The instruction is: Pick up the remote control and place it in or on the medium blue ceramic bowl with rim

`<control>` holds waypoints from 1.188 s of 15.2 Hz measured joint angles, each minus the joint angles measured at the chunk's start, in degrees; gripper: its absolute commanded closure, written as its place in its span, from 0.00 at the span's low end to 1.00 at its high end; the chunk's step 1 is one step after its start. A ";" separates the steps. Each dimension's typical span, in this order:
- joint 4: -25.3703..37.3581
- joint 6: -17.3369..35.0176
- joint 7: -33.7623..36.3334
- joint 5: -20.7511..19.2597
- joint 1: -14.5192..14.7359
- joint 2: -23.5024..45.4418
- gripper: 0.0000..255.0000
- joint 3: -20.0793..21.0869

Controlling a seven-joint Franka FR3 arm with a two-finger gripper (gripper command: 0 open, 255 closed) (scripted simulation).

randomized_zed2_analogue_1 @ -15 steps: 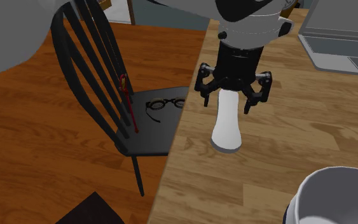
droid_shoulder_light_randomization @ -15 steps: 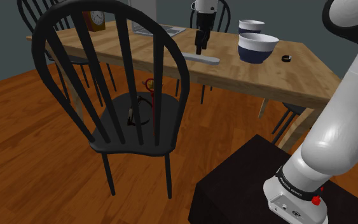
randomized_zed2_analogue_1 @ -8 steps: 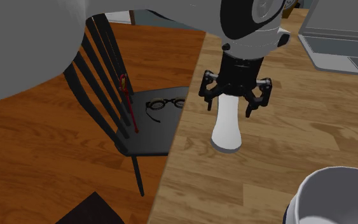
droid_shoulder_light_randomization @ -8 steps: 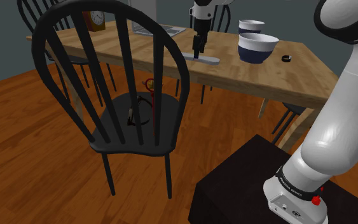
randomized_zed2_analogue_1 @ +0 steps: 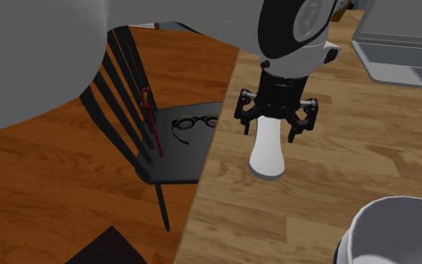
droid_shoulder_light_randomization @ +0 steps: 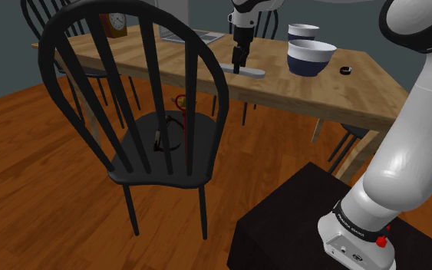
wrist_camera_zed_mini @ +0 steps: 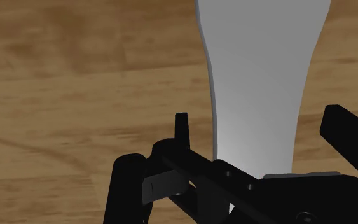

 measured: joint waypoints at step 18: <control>4.87 -4.58 -0.18 0.03 -0.05 0.29 1.00 -0.04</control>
